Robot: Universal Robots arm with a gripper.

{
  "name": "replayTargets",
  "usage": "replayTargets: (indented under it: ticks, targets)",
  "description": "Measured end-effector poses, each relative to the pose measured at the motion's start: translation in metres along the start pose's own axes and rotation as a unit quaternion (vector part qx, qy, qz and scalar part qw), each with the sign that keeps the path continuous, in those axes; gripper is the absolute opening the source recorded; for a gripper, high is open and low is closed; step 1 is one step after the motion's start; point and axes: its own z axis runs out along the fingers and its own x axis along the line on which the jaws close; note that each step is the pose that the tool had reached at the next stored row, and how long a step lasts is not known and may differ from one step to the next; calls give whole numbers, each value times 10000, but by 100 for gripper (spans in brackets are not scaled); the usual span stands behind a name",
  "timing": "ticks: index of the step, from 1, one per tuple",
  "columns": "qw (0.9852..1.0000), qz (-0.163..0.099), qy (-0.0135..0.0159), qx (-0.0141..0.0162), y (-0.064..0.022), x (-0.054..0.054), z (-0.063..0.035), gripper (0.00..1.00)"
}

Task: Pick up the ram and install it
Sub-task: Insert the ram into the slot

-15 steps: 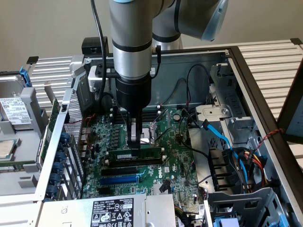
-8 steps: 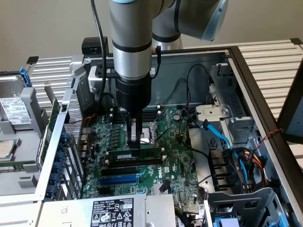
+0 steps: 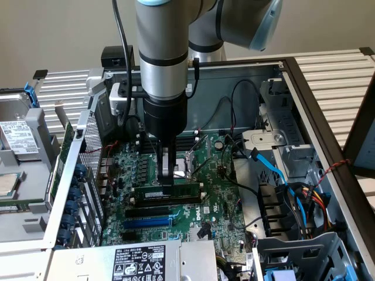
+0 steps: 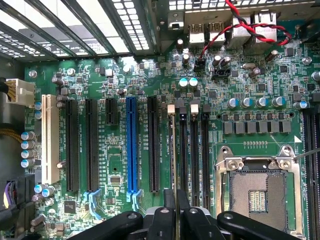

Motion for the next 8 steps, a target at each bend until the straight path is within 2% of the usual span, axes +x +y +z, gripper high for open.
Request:
replayTargets:
  ticks: [6,7,8]
  targets:
    - [10000,0,0,0,0,0,0,13]
    - [10000,0,0,0,0,0,0,15]
    - [10000,0,0,0,0,0,0,21]
